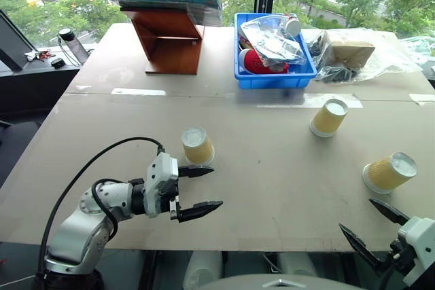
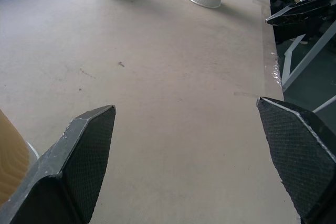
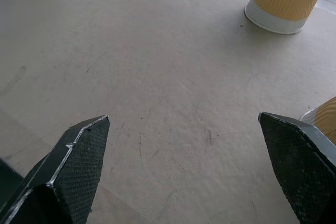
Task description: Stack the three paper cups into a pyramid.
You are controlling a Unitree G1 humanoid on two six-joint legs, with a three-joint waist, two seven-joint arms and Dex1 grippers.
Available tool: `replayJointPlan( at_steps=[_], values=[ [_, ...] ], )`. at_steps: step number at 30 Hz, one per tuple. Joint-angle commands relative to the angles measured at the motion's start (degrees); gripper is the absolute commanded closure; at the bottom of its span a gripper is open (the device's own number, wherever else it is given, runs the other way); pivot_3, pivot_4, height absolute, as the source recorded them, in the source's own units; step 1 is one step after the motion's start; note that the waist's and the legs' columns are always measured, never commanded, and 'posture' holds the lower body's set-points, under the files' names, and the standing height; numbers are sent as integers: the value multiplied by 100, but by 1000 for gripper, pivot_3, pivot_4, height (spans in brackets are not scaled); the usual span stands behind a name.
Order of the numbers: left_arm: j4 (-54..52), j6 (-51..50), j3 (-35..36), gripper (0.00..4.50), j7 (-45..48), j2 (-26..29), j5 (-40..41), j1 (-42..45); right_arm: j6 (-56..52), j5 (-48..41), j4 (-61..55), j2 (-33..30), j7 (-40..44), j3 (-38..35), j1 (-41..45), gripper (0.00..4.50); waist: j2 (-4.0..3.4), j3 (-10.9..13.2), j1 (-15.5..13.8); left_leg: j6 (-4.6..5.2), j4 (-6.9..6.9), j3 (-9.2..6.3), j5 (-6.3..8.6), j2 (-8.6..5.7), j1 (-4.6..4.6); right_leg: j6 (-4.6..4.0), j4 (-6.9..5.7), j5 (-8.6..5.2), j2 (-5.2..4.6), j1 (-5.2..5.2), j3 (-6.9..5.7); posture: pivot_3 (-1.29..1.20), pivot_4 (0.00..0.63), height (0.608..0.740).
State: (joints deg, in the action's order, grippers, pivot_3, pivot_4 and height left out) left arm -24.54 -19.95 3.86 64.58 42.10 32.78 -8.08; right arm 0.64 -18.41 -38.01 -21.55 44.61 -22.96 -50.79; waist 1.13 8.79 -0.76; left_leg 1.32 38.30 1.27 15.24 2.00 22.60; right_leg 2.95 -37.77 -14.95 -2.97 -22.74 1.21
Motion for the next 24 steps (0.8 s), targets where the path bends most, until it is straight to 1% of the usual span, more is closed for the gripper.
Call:
replayJointPlan(
  at_steps=[1,3,8,11,13,17,19,22,24],
  values=[
    [-252,-55,-42,77,-83,-11,89,18,37,16,-188,92,-293,75,190,0,0,0,-1,0,0,0,0,0,0,0,0,0,-1,0,0,0,150,740],
    [-357,-3,-86,77,-108,-81,107,63,-80,98,-377,282,-720,218,472,0,1,0,10,0,0,0,0,4,2,0,3,0,-3,-1,0,0,150,740],
    [-363,190,-155,77,54,-148,134,319,-184,397,-604,636,-1480,319,921,0,-7,-1,-14,0,1,0,0,3,5,-1,2,1,8,-3,-1,0,150,740],
    [-503,20,-211,77,87,-156,373,783,-257,838,-826,915,-2055,462,1100,0,-9,-1,-17,0,1,-8,0,2,12,-2,2,1,14,-4,-8,0,150,740],
    [-586,-74,-242,77,60,-170,485,974,-337,971,-937,1022,-2247,572,1133,0,-10,-1,-9,-1,1,-9,0,1,15,-2,2,1,16,-4,-8,0,150,740],
    [-673,-163,-213,77,-231,-326,590,1109,-289,1186,-1023,910,-2160,927,1051,0,-12,-2,35,0,1,2,0,0,10,-1,4,1,20,-4,6,0,150,740],
    [-682,-151,-27,77,-624,-565,688,1183,-324,972,-1146,794,-1942,1108,943,0,-13,-1,20,0,1,0,0,1,10,-1,4,1,21,-4,5,0,150,740],
    [-679,-106,517,77,-1701,-1071,765,1401,-132,453,-1452,208,-1095,1419,566,0,-11,-1,-3,0,3,-7,0,2,11,0,3,1,23,-2,0,0,150,740],
    [-444,3,768,77,-1842,-1140,693,1449,-117,102,-1564,-72,-810,1399,520,0,-7,-3,0,0,3,-10,0,1,11,0,3,1,23,-2,-2,0,150,740]
  ],
)
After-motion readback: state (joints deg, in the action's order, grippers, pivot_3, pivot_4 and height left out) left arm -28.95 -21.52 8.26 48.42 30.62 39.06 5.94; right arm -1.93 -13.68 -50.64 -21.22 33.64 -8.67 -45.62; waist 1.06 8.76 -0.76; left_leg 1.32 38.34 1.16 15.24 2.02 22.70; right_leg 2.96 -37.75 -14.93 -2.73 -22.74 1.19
